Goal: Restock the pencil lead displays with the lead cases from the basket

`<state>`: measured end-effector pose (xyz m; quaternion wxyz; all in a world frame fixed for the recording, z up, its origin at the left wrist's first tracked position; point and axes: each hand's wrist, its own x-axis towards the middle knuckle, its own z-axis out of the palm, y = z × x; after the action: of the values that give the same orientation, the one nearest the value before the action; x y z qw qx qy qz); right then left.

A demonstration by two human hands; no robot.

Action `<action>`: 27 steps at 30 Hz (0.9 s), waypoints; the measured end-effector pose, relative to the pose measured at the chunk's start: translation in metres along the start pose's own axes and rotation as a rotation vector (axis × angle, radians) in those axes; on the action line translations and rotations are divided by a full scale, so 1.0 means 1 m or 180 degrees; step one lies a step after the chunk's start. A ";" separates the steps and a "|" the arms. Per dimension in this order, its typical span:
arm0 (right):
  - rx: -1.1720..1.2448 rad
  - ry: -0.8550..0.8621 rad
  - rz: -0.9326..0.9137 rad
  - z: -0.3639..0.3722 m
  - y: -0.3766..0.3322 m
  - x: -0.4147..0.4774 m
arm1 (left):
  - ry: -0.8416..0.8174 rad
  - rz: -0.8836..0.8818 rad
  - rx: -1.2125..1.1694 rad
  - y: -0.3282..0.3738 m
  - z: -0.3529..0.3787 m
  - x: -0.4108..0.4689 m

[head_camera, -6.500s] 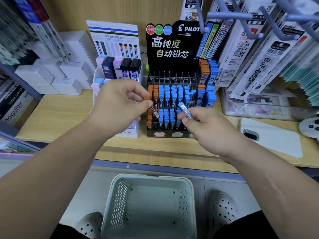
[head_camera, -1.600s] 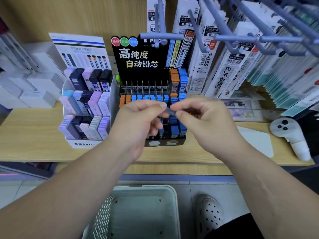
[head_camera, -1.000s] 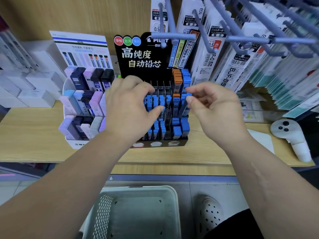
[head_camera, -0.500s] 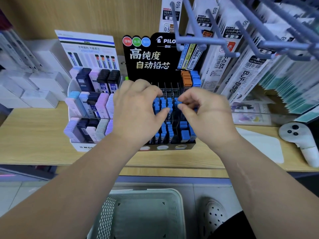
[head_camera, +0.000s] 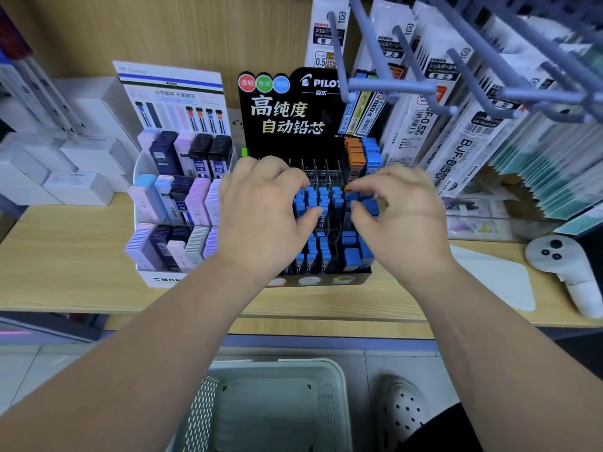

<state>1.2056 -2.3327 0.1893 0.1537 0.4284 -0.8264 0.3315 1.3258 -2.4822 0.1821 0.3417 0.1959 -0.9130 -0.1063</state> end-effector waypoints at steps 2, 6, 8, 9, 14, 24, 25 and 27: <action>-0.0030 -0.0002 0.0042 -0.004 0.000 0.000 | -0.0039 0.0024 0.0000 0.000 0.001 0.001; 0.0222 -0.0049 0.0394 -0.010 0.000 0.000 | -0.0132 0.0068 -0.0018 -0.001 0.000 0.000; 0.0508 -0.0014 0.0703 -0.016 0.001 0.000 | -0.0109 0.0020 -0.0055 -0.003 -0.004 -0.001; 0.0610 -0.0010 0.0864 -0.019 0.001 -0.001 | -0.0109 -0.0021 -0.0053 -0.004 -0.008 -0.002; 0.1064 -0.0094 0.1744 -0.022 0.008 -0.007 | 0.0105 -0.0255 -0.0032 -0.029 -0.039 -0.011; 0.2152 -0.1086 0.3463 -0.001 -0.004 -0.033 | 0.0686 -0.3617 -0.1494 -0.085 -0.095 -0.069; 0.2247 -0.1105 0.3565 0.001 -0.008 -0.035 | 0.0431 -0.3909 -0.1586 -0.089 -0.092 -0.076; 0.2336 -0.1149 0.3667 0.003 -0.017 -0.039 | 0.0063 -0.4238 -0.1961 -0.097 -0.083 -0.088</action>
<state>1.2429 -2.3184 0.1729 -0.3401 -0.0047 -0.7690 0.5412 1.4698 -2.5368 0.1603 0.2526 0.6051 -0.5261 -0.5416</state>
